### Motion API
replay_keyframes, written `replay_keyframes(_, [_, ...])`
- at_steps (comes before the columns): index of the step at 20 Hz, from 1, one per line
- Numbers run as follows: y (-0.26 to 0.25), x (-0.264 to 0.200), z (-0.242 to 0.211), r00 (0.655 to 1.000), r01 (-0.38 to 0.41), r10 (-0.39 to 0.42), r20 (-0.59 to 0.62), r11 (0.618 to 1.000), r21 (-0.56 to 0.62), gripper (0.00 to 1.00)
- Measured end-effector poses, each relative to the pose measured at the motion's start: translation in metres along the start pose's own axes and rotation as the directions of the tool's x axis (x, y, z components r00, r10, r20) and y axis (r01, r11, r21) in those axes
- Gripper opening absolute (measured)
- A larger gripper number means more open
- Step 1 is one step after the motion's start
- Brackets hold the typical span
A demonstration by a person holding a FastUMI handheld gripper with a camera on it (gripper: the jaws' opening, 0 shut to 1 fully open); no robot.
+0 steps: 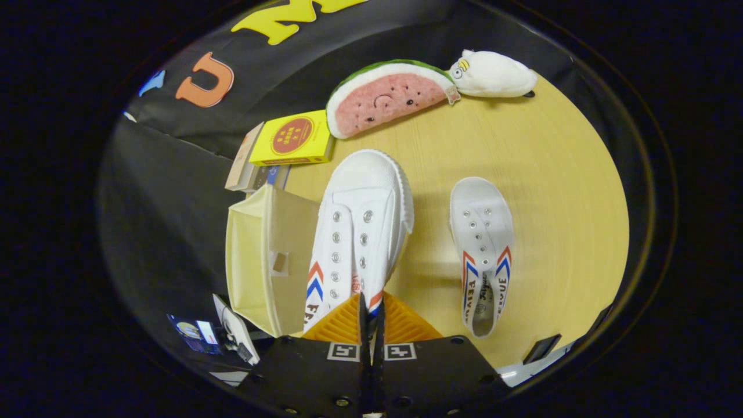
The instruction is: Open the storage box then place both shoes into the box .Put the left shoe in first, then the right shoe, with the right side of both shoes facing outward in a uniform manner.
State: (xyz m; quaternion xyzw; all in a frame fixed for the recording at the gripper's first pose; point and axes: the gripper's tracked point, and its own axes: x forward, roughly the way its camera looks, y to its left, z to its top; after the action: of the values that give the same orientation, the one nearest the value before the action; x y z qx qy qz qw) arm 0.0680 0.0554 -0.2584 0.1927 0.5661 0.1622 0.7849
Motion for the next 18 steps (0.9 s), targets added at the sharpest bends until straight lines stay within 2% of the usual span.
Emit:
replay_keyframes(4, [0.044,-0.009,0.01,0.999,-0.025,0.026,0.043,0.999,-0.023,0.0])
replay_keyframes(11, [0.14,0.026,0.001,0.997,-0.078,0.077,-0.009,0.992,-0.095,0.0])
replay_keyframes(18, [0.194,0.081,-0.016,0.998,-0.036,0.026,-0.057,0.982,-0.185,0.0])
